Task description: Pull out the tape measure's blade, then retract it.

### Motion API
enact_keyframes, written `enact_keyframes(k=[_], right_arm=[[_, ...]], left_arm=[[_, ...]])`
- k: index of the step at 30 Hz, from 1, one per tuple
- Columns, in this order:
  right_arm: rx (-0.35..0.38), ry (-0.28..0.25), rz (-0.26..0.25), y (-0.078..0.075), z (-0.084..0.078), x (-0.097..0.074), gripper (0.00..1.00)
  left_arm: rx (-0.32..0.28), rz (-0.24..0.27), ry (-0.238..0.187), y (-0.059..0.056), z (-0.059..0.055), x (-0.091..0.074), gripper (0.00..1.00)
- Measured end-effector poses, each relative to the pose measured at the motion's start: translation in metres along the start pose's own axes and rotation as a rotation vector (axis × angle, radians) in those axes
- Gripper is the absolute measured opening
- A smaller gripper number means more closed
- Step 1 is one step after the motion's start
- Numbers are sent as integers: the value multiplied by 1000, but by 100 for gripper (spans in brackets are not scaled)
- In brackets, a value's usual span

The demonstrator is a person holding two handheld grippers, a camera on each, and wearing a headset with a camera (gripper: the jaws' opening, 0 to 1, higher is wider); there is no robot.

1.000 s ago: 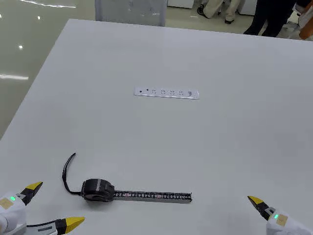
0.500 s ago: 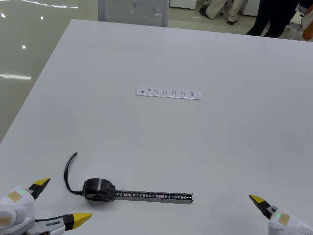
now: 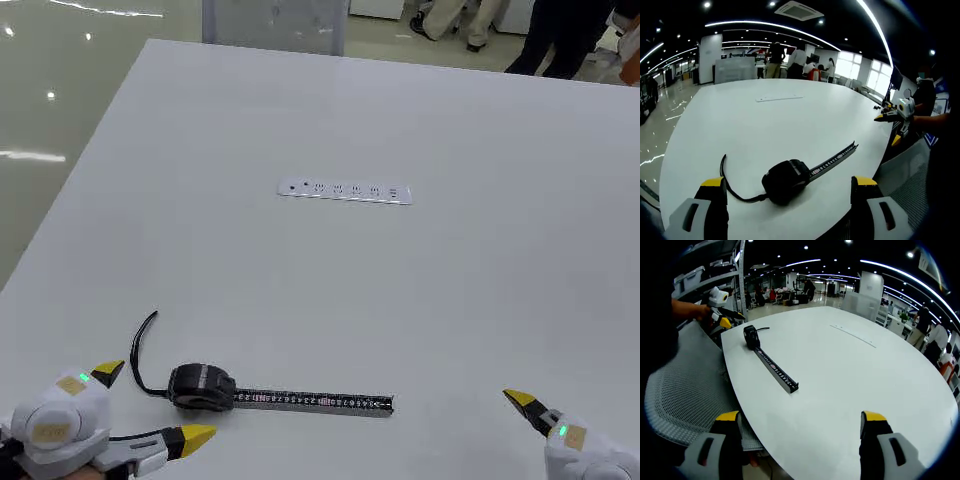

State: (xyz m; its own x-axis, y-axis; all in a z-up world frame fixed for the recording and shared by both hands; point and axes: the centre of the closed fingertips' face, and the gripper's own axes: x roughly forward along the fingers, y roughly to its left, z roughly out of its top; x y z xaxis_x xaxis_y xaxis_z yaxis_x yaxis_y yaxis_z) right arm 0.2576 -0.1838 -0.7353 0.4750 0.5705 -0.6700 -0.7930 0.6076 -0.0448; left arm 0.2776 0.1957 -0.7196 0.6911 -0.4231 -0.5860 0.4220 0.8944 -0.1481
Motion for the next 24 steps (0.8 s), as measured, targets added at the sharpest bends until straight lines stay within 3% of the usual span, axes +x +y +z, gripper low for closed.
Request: enact_keyframes(k=[3, 10, 17, 20, 22, 24], right_arm=[[-27, 20, 16, 2, 3, 3, 100], [-63, 41, 51, 4, 8, 12, 99], [-120, 72, 102, 6, 17, 21, 96], [-138, 85, 122, 5, 19, 25, 95], [-155, 103, 140, 6, 19, 27, 94], [-181, 118, 151, 5, 20, 31, 93]], left_arm=[[-34, 55, 14, 3, 4, 2, 100], [13, 94, 14, -8, 11, 6, 100], [25, 116, 33, -18, 3, 18, 100], [1, 134, 31, -19, 1, 21, 100], [-27, 167, 15, -17, 1, 24, 100], [2, 205, 17, -14, -1, 27, 100]])
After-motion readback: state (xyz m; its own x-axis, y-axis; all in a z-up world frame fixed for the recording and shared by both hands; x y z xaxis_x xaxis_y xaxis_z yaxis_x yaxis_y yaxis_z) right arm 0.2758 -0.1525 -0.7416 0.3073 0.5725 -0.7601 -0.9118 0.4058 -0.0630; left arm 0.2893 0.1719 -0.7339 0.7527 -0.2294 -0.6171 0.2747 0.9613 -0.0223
